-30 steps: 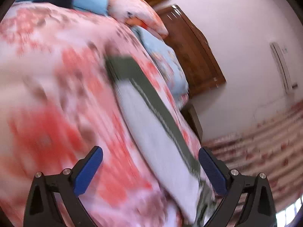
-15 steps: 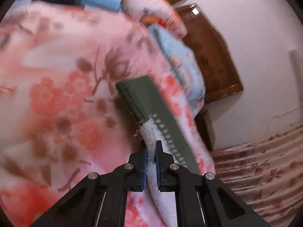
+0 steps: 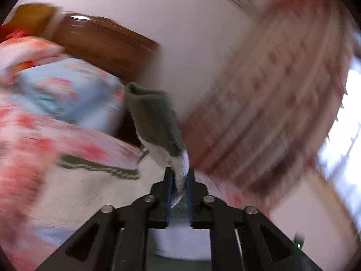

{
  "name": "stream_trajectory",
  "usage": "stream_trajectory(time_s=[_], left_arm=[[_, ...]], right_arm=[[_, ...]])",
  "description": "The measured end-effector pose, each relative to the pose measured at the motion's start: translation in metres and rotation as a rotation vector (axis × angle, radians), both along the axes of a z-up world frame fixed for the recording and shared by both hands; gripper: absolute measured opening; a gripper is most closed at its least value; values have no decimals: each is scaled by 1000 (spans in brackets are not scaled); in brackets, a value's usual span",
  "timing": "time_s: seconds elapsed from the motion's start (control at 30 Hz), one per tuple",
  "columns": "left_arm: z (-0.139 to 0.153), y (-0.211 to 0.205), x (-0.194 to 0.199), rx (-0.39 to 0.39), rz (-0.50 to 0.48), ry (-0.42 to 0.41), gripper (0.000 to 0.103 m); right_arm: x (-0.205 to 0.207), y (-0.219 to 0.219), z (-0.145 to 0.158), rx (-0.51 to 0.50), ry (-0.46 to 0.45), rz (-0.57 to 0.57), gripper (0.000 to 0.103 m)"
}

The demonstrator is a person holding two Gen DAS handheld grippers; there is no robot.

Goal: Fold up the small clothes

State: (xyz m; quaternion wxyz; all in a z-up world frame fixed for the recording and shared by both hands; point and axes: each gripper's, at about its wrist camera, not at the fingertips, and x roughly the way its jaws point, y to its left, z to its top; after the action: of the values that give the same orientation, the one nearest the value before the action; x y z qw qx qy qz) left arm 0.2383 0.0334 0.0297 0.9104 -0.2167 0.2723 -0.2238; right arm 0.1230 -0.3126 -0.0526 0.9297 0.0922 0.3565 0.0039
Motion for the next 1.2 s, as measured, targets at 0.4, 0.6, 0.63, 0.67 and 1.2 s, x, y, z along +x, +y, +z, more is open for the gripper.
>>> stream_trajectory(time_s=[0.4, 0.6, 0.63, 0.67, 1.2], left_arm=[[-65, -2, -52, 204, 109, 88, 103], [-105, 54, -70, 235, 292, 230, 103], [-108, 63, -70, 190, 314, 247, 103], [-109, 72, -72, 173, 346, 254, 103], [-117, 79, -69, 148, 398, 310, 103]], right_arm=[[-1, -5, 0, 44, -6, 4, 37], [-2, -7, 0, 59, -12, 7, 37], [-2, -7, 0, 58, -12, 7, 37], [-2, -7, -1, 59, -12, 6, 37], [46, 41, 5, 224, 98, 182, 38]])
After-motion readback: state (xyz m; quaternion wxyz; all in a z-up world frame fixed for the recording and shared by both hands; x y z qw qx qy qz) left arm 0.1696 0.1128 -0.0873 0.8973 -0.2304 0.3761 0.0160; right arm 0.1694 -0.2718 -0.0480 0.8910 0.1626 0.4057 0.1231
